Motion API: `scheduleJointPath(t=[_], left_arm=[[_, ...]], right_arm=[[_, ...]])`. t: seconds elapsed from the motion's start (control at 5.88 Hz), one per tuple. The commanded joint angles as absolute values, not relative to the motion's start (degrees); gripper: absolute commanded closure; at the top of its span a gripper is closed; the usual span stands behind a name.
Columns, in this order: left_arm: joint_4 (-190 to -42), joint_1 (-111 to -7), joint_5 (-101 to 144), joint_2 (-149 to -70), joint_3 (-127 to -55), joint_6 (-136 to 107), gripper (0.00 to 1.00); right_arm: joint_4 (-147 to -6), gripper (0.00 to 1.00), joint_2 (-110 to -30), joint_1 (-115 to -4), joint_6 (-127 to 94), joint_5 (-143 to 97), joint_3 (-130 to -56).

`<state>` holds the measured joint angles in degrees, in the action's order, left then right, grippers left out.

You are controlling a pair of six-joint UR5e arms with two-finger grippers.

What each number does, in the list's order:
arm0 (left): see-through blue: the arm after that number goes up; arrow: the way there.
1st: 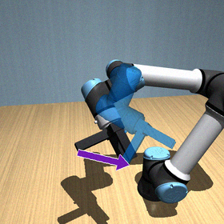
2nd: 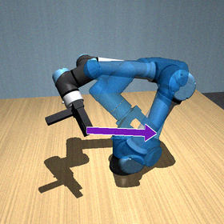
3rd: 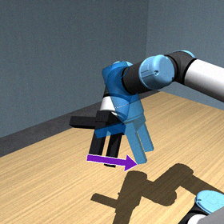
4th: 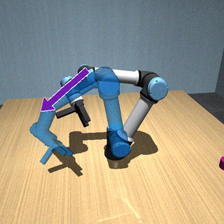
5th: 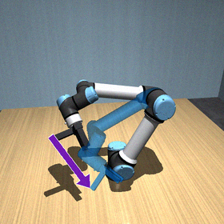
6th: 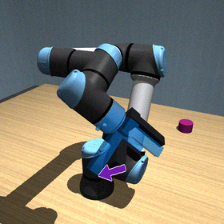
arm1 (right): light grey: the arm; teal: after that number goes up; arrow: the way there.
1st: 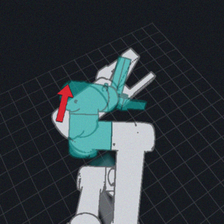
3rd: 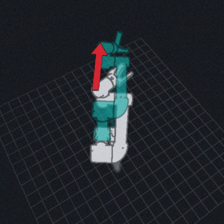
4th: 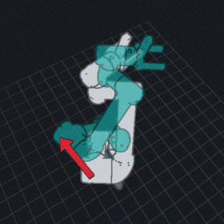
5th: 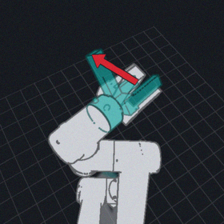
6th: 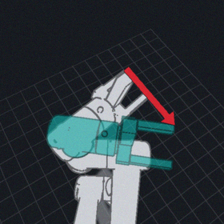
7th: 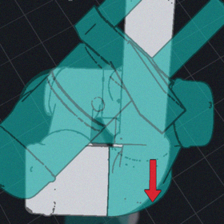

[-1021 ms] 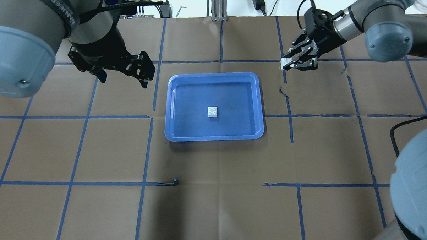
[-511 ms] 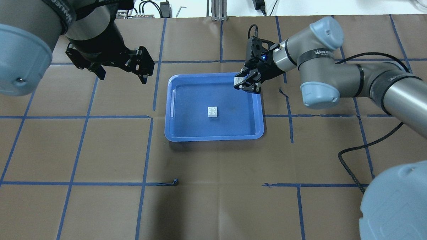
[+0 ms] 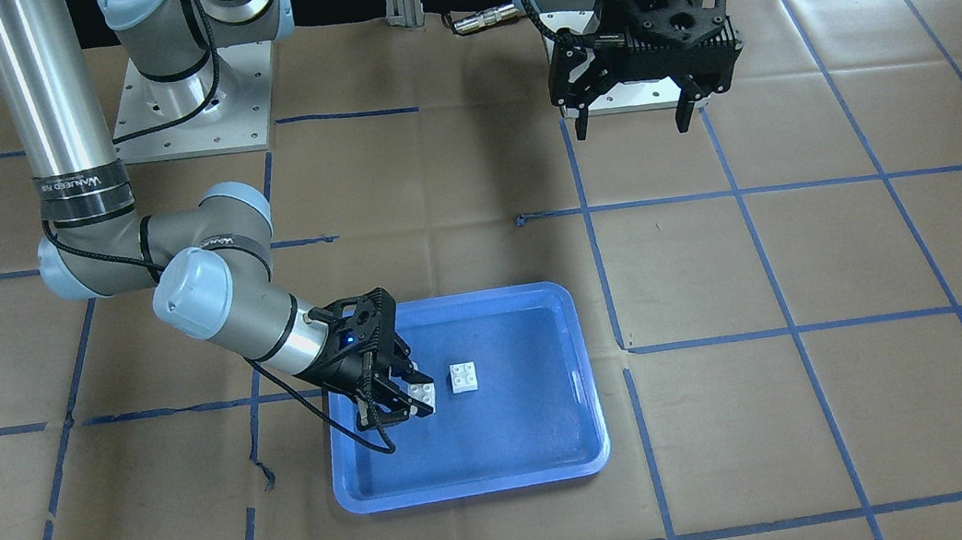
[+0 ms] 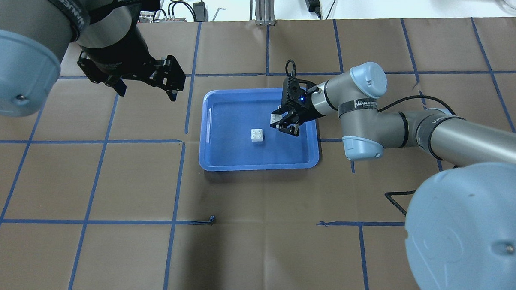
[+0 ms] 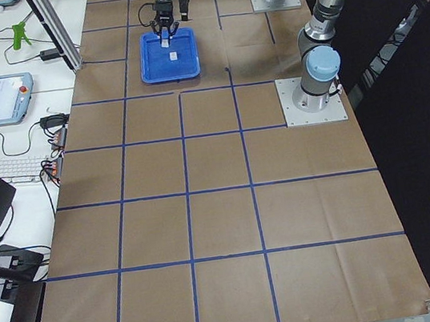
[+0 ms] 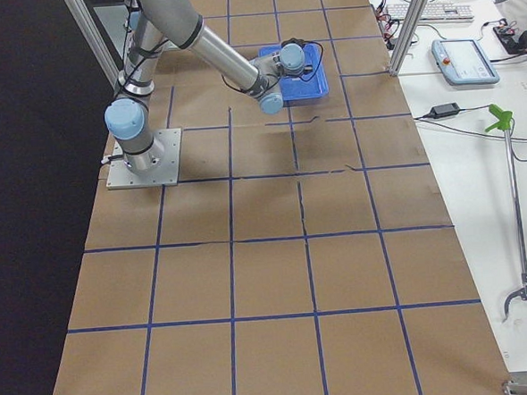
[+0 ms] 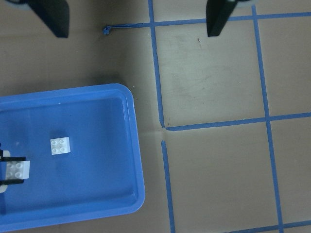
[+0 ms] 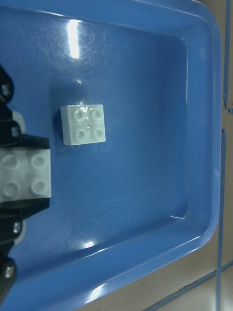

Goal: Assemble white blocks and place on blue tray

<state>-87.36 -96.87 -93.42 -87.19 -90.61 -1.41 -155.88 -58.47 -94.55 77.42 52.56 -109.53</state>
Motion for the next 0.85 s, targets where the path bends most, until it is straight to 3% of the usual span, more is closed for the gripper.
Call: scheduleJointPath(t=[0.0, 0.68], left_arm=[[-87.28, -96.86, -93.43, -87.19, -90.62, -1.41, 0.01], [-87.36, -96.94, -93.52, -87.19, -90.79, -1.41, 0.01]], right_arm=[[-156.36, 0.74, -57.57, -95.44, 77.52, 52.56, -109.69], [-156.01, 0.73, -57.39, -96.68, 77.08, 52.65, -110.21]])
